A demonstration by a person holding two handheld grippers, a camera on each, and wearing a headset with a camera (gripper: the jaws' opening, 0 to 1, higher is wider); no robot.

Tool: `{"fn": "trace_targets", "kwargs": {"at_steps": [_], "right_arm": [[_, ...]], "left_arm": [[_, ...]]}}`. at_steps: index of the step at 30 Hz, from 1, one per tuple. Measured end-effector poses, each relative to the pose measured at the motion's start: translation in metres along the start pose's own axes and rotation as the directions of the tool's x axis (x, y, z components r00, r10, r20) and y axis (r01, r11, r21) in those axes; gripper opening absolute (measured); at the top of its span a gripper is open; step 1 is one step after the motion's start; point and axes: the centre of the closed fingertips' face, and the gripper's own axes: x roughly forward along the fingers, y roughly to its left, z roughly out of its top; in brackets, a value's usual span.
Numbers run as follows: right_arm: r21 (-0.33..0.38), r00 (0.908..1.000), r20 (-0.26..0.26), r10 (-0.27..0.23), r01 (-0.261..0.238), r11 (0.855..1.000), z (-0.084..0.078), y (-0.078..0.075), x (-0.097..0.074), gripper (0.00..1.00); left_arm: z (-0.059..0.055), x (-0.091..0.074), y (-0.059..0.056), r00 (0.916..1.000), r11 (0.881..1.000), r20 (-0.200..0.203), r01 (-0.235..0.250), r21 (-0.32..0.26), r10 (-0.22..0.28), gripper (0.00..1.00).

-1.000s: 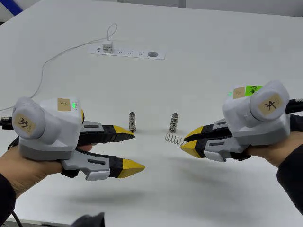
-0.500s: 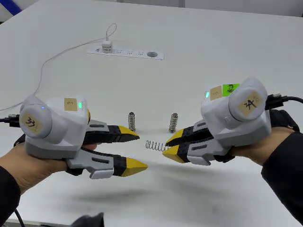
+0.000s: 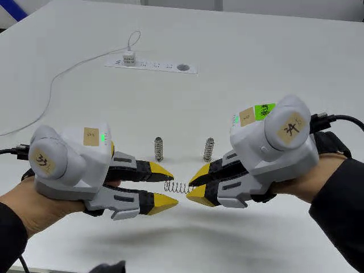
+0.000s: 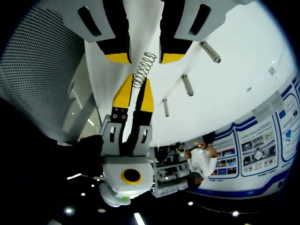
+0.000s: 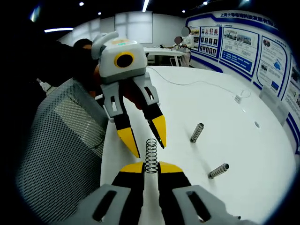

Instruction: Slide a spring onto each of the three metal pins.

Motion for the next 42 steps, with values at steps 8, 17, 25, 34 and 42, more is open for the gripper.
{"fn": "trace_targets", "kwargs": {"at_steps": [8,17,25,34,42], "right_arm": [[0.013,0.9998,-0.010,0.020,-0.019,1.000,0.000,0.004,-0.002,0.12],[0.023,0.9997,0.005,0.024,-0.024,0.999,0.009,0.006,-0.007,0.12],[0.006,0.9990,0.044,0.013,-0.013,1.000,0.025,0.007,-0.010,0.12],[-0.016,0.9963,0.086,-0.001,0.003,1.000,0.040,0.007,-0.009,0.12],[-0.040,0.9929,0.118,-0.009,0.014,0.999,0.053,0.008,-0.006,0.12]], "left_arm": [[-0.002,0.001,-0.004,0.9999,1.000,-0.011,0.012,0.015,-0.012,0.18],[-0.002,0.000,-0.002,0.9999,1.000,-0.010,0.005,0.018,-0.005,0.13],[-0.001,0.000,-0.002,1.0000,1.000,-0.003,0.002,0.003,-0.002,0.12],[0.000,0.000,-0.003,1.0000,1.000,0.006,0.007,-0.011,-0.007,0.12],[0.004,0.001,-0.006,0.9993,0.999,0.027,0.025,-0.041,-0.024,0.11]]}}
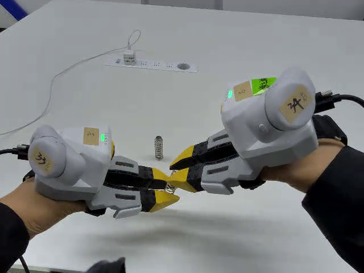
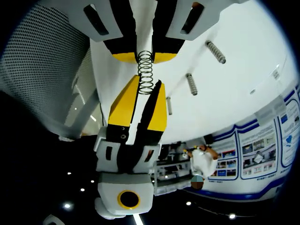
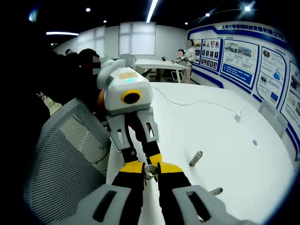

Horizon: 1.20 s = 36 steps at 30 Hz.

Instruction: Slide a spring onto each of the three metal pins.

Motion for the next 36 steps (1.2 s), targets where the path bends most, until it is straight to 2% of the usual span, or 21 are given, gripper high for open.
{"fn": "trace_targets", "kwargs": {"at_steps": [5,10,18,22,30,36], "right_arm": [[-0.018,1.0000,0.004,-0.003,0.003,1.000,0.0014,-0.0005,0.0023,0.12],[0.001,0.9998,0.017,-0.009,0.009,1.000,0.0017,-0.0034,0.0003,0.17],[0.024,0.9996,0.016,-0.025,0.024,0.999,-0.0036,-0.0063,-0.0003,0.16],[0.031,0.9993,0.030,-0.021,0.020,0.999,-0.0022,-0.0050,0.0010,0.12],[0.025,0.9992,0.033,-0.022,0.021,0.999,-0.0001,-0.0043,0.0016,0.12],[0.033,0.9989,0.034,-0.033,0.031,0.999,-0.0005,-0.0076,-0.0027,0.12]], "left_arm": [[-0.0007,-0.0010,0.0013,1.0000,1.000,0.007,-0.002,-0.017,0.002,0.11],[-0.0006,-0.0028,0.0052,0.9997,0.999,0.020,-0.014,-0.037,0.014,0.11],[0.0046,-0.0031,0.0045,0.9990,0.999,0.041,-0.014,-0.034,0.015,0.11],[0.0050,-0.0030,0.0043,0.9990,0.999,0.042,-0.014,-0.032,0.016,0.11],[0.0060,-0.0032,0.0052,0.9987,0.999,0.045,-0.022,-0.030,0.023,0.11],[0.0023,-0.0051,0.0085,0.9988,0.999,0.030,-0.038,-0.039,0.039,0.17]]}}
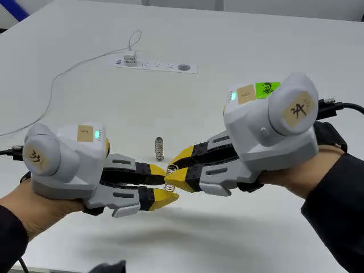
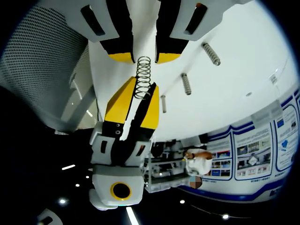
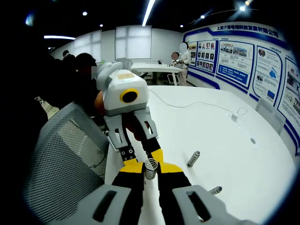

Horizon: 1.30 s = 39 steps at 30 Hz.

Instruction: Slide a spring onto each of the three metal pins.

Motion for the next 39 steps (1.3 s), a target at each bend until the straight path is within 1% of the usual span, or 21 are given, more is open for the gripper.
{"fn": "trace_targets", "kwargs": {"at_steps": [6,11,19,24,30,35,39], "right_arm": [[0.010,0.9997,-0.006,-0.026,0.026,1.000,-0.004,-0.008,-0.009,0.12],[0.023,0.9982,-0.014,-0.058,0.059,0.998,-0.010,-0.018,-0.019,0.12],[0.054,0.9922,-0.027,-0.121,0.123,0.991,-0.022,-0.036,-0.038,0.12],[0.073,0.9861,-0.031,-0.163,0.165,0.984,-0.029,-0.047,-0.051,0.12],[0.101,0.9759,-0.031,-0.216,0.218,0.971,-0.035,-0.062,-0.068,0.12],[0.112,0.9677,-0.037,-0.249,0.252,0.961,-0.039,-0.072,-0.080,0.12],[0.115,0.9611,-0.041,-0.273,0.276,0.954,-0.041,-0.079,-0.088,0.12]], "left_arm": [[0.000,-0.004,0.004,0.9998,1.000,0.004,-0.020,-0.010,0.020,0.21],[-0.001,-0.009,0.008,0.9990,0.999,0.012,-0.042,-0.026,0.043,0.24],[-0.004,-0.020,0.013,0.9966,0.995,0.024,-0.077,-0.058,0.078,0.29],[-0.006,-0.025,0.017,0.9942,0.992,0.032,-0.100,-0.083,0.103,0.33],[-0.008,-0.032,0.021,0.9907,0.986,0.041,-0.125,-0.112,0.130,0.39],[-0.012,-0.036,0.022,0.9883,0.981,0.039,-0.141,-0.132,0.148,0.42],[-0.013,-0.037,0.021,0.9871,0.979,0.043,-0.147,-0.141,0.154,0.43]]}}
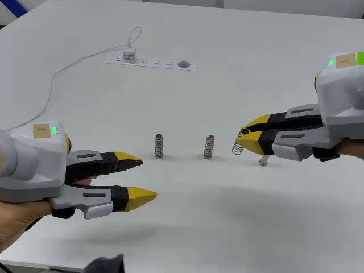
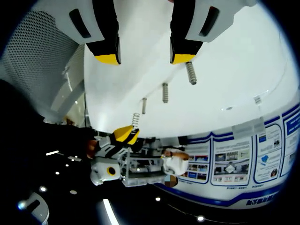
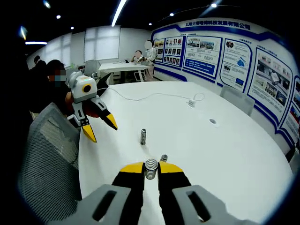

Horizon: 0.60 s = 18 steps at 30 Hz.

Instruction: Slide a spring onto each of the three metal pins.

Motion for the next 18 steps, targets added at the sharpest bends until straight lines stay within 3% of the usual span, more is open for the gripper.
{"fn": "trace_targets", "kwargs": {"at_steps": [10,18], "right_arm": [[0.034,0.9940,0.007,-0.109,0.109,0.993,-0.002,-0.036,-0.022,0.12],[0.064,0.9824,-0.031,-0.184,0.186,0.980,-0.018,-0.059,-0.031,0.12]], "left_arm": [[0.000,0.000,-0.001,1.0000,1.000,0.001,-0.002,-0.007,0.002,0.46],[-0.003,0.002,-0.003,1.0000,1.000,-0.006,0.004,-0.008,-0.005,0.47]]}}
